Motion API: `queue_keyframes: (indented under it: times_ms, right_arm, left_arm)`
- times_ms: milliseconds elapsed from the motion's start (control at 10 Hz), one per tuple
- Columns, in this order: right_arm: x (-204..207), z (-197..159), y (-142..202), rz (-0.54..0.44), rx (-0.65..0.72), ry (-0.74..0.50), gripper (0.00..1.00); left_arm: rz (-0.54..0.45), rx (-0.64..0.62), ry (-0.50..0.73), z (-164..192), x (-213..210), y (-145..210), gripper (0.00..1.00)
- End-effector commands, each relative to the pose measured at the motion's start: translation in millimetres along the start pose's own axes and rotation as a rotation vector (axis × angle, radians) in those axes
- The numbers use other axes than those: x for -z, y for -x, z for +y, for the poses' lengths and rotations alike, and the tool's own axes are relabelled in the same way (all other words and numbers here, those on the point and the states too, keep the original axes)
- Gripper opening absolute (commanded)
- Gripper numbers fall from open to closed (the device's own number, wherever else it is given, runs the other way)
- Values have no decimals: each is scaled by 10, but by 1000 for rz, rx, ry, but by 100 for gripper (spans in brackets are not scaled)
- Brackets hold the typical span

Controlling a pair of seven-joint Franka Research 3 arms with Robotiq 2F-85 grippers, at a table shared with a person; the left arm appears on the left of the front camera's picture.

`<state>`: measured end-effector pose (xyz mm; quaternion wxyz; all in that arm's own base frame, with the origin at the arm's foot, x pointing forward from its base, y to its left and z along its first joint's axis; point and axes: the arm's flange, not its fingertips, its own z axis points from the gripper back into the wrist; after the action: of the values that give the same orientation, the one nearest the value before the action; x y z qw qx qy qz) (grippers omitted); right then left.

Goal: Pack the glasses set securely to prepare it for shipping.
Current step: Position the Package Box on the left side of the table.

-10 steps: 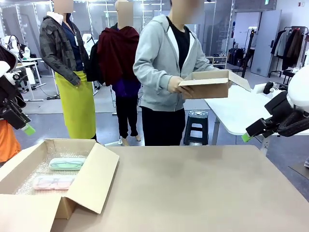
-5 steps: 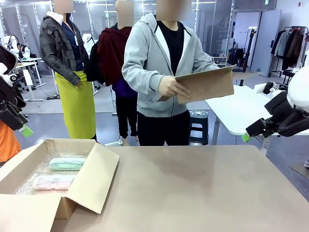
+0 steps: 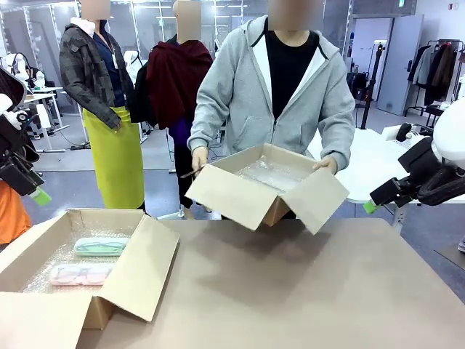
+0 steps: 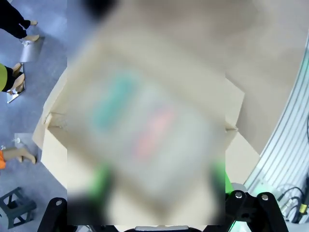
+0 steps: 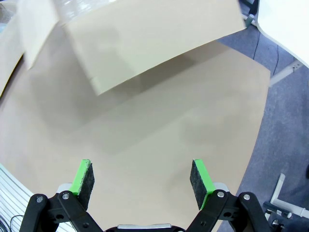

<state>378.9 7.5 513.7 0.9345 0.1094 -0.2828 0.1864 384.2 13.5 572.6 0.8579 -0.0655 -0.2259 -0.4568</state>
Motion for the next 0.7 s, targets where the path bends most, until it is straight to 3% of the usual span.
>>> queue_keyframes:
  times_ms: [0,600]
  right_arm:
    - [9,9,-1,-10,2,7,100]
    - [9,9,-1,-10,2,7,100]
  left_arm:
    - [4,-4,-23,4,-16,-4,100]
    - [4,-4,-23,4,-16,-4,100]
